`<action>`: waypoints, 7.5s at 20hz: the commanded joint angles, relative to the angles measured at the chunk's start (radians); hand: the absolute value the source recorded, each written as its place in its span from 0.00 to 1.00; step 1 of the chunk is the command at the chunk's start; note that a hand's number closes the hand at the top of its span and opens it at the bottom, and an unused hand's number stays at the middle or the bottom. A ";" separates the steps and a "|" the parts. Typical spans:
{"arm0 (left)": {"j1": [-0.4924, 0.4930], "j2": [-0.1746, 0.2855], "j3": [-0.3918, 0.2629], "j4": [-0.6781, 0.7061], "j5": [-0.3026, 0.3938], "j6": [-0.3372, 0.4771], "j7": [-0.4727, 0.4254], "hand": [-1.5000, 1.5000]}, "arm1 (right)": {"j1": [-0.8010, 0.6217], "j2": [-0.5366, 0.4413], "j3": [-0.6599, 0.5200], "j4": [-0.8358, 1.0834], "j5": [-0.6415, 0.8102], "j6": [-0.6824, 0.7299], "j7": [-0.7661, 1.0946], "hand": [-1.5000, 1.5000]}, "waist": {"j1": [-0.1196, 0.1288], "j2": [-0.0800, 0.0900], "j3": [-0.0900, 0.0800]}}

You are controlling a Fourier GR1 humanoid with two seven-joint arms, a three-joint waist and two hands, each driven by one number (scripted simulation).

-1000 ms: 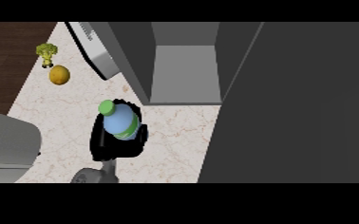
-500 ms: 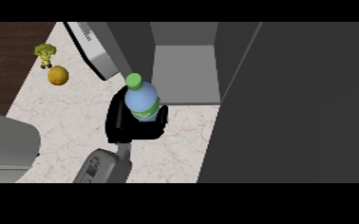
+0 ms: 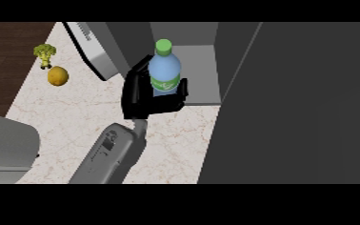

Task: Pick up the bottled water, place it into the cabinet and close the cabinet

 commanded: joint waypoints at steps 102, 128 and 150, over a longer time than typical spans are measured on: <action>0.011 0.064 0.035 0.196 0.192 -0.421 -0.215 1.00 | 0.042 -0.207 -0.027 -0.099 -0.015 -0.037 -0.027 1.00 | 0.064 -0.022 -0.001; 0.959 0.448 0.144 -0.695 0.347 -0.597 -0.242 1.00 | -0.516 0.174 0.087 0.085 0.009 0.050 0.391 1.00 | 0.043 -0.004 -0.002; 1.150 0.492 0.410 -0.680 0.509 -0.866 -0.256 1.00 | -0.966 0.336 -0.408 0.927 -0.257 0.229 0.138 1.00 | 0.035 0.004 0.000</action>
